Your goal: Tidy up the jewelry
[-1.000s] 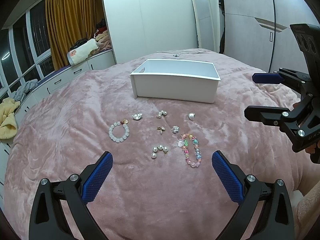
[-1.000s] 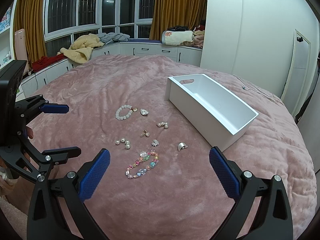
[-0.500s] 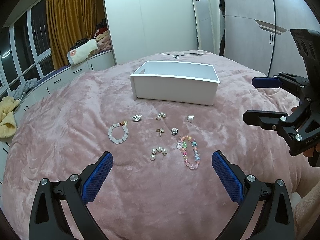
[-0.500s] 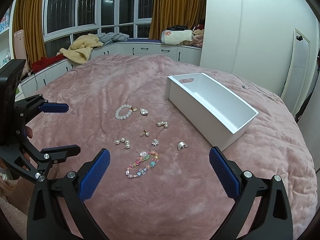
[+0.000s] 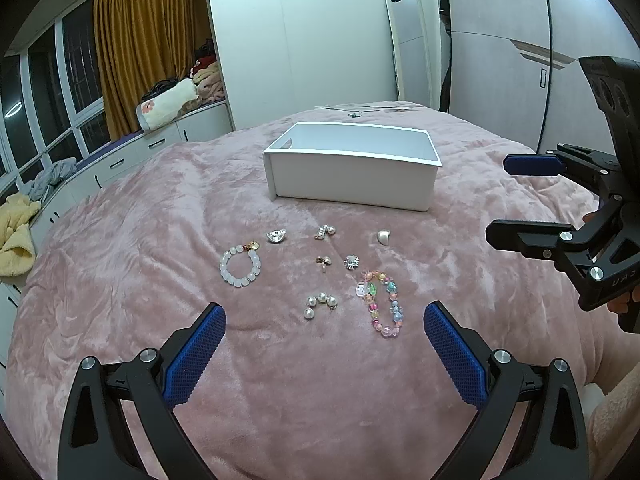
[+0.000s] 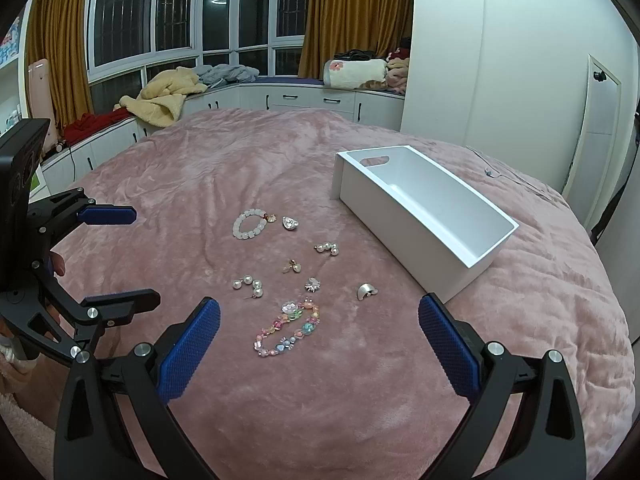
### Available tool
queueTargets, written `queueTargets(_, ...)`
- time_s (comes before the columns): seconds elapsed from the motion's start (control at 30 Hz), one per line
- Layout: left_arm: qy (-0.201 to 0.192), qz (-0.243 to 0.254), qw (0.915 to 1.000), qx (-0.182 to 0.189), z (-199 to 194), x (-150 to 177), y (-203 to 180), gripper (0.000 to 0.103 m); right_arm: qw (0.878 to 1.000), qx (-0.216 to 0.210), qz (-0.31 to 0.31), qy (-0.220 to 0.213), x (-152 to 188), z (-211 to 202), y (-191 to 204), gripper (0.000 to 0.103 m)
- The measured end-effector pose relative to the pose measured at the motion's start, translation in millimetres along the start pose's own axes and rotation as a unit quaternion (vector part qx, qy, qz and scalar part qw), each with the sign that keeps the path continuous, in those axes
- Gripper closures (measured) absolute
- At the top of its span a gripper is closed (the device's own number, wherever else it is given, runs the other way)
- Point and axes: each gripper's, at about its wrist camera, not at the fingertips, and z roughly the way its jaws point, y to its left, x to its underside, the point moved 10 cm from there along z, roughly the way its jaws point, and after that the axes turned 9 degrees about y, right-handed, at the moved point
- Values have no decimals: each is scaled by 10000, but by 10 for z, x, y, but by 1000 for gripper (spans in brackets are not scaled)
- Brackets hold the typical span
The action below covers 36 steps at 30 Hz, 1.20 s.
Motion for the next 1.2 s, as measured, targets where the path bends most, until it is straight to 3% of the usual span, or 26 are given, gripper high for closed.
queueTargets(1.2, 31, 10, 10000, 9, 3, 38, 2, 3, 10000, -11, 5, 27, 0, 4, 8, 5)
